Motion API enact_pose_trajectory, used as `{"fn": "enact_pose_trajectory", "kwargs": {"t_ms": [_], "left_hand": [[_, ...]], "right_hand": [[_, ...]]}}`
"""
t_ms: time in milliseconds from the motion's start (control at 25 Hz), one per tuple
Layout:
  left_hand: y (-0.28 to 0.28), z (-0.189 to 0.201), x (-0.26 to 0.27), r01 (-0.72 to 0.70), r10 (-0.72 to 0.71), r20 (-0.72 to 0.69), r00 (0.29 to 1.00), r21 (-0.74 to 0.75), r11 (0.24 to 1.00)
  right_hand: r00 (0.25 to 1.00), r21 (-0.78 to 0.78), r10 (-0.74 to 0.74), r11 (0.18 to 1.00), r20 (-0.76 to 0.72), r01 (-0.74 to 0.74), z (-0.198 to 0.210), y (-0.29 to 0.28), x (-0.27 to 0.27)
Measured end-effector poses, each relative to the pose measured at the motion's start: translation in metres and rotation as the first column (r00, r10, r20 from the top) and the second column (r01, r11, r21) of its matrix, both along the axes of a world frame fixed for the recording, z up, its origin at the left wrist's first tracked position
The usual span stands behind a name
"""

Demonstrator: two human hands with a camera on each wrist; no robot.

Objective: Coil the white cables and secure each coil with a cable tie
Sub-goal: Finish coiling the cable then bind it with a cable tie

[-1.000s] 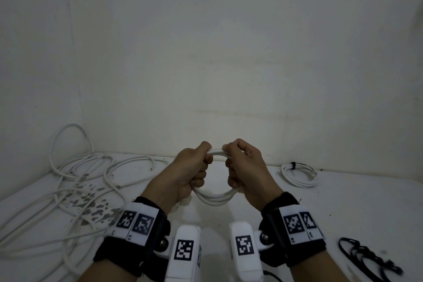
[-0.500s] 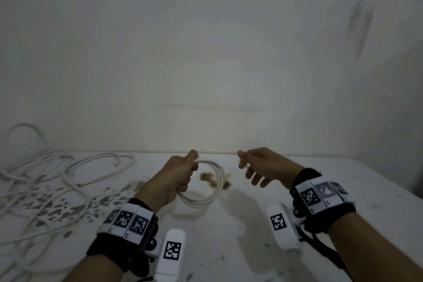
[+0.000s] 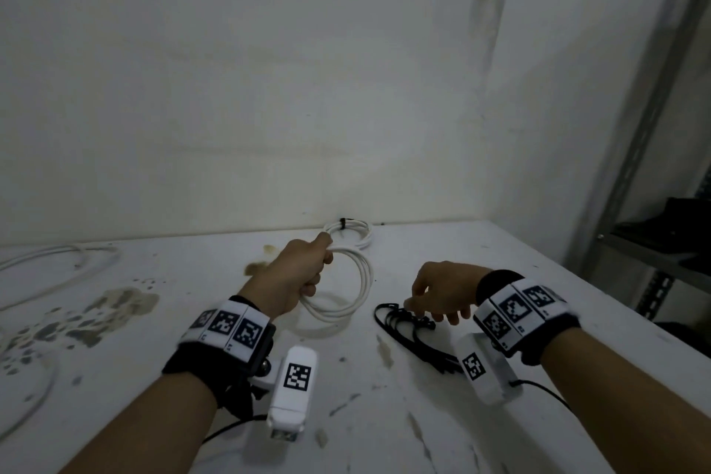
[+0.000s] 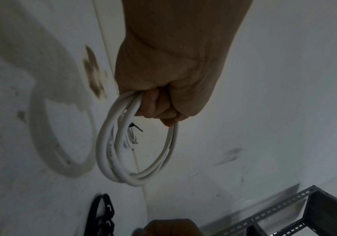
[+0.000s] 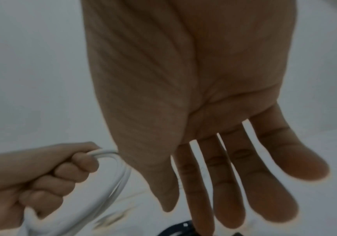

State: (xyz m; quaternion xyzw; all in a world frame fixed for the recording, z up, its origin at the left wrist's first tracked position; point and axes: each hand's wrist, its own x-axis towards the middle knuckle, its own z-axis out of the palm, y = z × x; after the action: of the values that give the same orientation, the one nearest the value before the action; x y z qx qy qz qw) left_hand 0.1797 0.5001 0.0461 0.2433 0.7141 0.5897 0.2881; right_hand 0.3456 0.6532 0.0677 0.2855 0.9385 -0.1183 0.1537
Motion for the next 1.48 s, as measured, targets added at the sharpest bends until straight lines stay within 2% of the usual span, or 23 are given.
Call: {"fn": "enact_pose_trajectory", "kwargs": {"t_ms": [120, 200, 400, 600, 760, 1040, 1200, 1400, 1480], "left_hand": [[0.012, -0.003, 0.010, 0.012, -0.013, 0.048, 0.999, 0.014, 1.000], [0.017, -0.003, 0.016, 0.017, -0.018, 0.066, 0.998, 0.013, 1.000], [0.025, -0.006, 0.026, 0.049, -0.049, 0.081, 0.996, -0.004, 0.999], [0.030, -0.009, 0.035, 0.076, -0.075, 0.090, 0.993, -0.006, 0.997], [0.033, -0.008, 0.040, 0.091, -0.090, 0.093, 0.992, -0.005, 0.996], [0.037, -0.004, 0.045, 0.109, -0.109, 0.096, 0.989, 0.006, 0.994], [0.038, -0.005, 0.047, 0.116, -0.116, 0.103, 0.988, -0.001, 0.993], [0.037, -0.006, 0.049, 0.123, -0.123, 0.098, 0.988, 0.007, 0.992], [0.037, -0.006, 0.049, 0.120, -0.121, 0.095, 0.988, 0.010, 0.993]], "right_hand": [[0.998, 0.070, 0.015, 0.997, 0.067, -0.019, -0.010, -0.003, 0.000], [0.997, 0.064, 0.008, 0.998, 0.072, -0.012, -0.015, -0.005, -0.001], [0.999, -0.041, -0.046, 0.998, 0.012, 0.046, -0.020, -0.007, 0.004], [0.992, -0.014, -0.102, 0.995, -0.080, 0.101, -0.029, -0.009, 0.009], [0.963, -0.101, -0.216, 0.974, -0.162, 0.202, -0.030, -0.005, 0.015], [0.920, -0.264, -0.331, 0.925, -0.212, 0.272, -0.022, 0.000, 0.025], [0.856, -0.317, -0.396, 0.901, -0.332, 0.294, -0.025, 0.006, 0.028], [0.793, -0.393, -0.447, 0.874, -0.414, 0.287, -0.016, 0.005, 0.039], [0.727, -0.433, -0.477, 0.860, -0.494, 0.270, -0.009, 0.002, 0.043]]}}
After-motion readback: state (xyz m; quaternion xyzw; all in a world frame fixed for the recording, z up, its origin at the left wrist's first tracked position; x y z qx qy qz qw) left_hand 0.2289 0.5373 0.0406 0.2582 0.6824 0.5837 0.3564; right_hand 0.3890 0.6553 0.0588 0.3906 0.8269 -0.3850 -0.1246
